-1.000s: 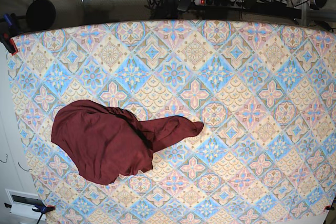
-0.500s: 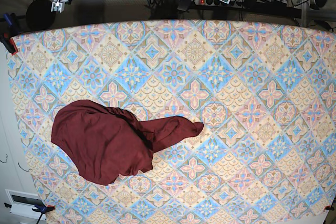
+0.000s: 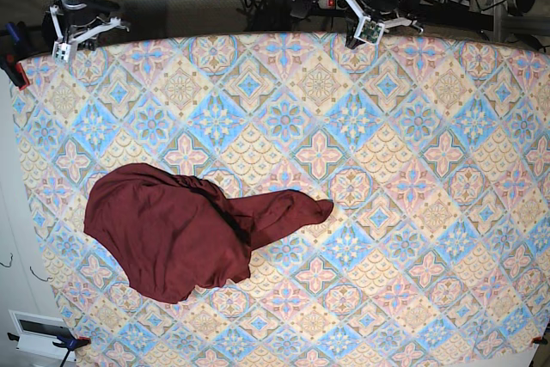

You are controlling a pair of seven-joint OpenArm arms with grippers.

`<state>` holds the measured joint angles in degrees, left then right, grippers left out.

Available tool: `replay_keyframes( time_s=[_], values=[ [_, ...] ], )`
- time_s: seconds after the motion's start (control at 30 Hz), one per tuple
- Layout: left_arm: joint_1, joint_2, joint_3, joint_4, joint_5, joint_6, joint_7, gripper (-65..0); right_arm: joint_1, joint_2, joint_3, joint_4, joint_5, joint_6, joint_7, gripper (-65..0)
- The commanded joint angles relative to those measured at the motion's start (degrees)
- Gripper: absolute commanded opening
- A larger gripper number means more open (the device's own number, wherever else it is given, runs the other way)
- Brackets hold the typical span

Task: Layout the t-shirt on the table in an organized manner, then fold the t-shirt properly
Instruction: 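Lower the left gripper to the dark red shirt's stretched end and grasp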

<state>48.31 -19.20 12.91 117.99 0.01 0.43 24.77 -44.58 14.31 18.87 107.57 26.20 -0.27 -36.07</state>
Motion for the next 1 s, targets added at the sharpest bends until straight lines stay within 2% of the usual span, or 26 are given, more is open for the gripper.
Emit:
replay_keyframes(
  time_s=[0.0,0.2,0.33,0.4,0.5,0.7,0.83,0.97],
  values=[
    [-0.8,-0.01,-0.03,0.99,-0.05,0.06,-1.17,-65.0,0.75,0.68,0.34,1.22,0.22,0.14,0.16,-65.0],
    [-8.97,0.26,-0.03,0.99,-0.14,0.06,4.63,-65.0,4.88,0.68,0.25,1.75,0.22,0.14,-5.9,-65.0],
    [-15.39,1.05,0.06,0.64,-0.49,0.06,5.69,-65.0,8.4,0.42,0.16,1.93,0.22,0.14,-8.63,-65.0],
    [-18.29,1.93,-0.47,0.29,-2.52,0.06,6.39,-65.0,9.81,0.33,0.16,1.93,0.31,0.14,-9.68,-65.0],
    [-22.42,3.07,-3.02,-0.15,-7.97,0.06,10.87,-65.0,10.69,0.33,0.16,2.01,0.31,0.14,-9.86,-65.0],
    [-30.95,4.39,-7.94,-5.6,-19.04,-0.03,15.62,-52.7,13.06,0.24,-2.83,2.01,0.31,0.14,-9.86,-65.0],
    [-37.02,4.39,-7.94,-10.96,-20.89,-0.03,16.76,-47.3,14.82,0.24,-6.08,2.01,0.31,0.14,-9.86,-65.0],
    [-43.7,5.53,-7.24,-18.61,-20.89,-0.12,16.76,-46.5,16.93,0.24,-8.63,2.01,0.22,0.14,-9.86,-65.0]
  ],
)
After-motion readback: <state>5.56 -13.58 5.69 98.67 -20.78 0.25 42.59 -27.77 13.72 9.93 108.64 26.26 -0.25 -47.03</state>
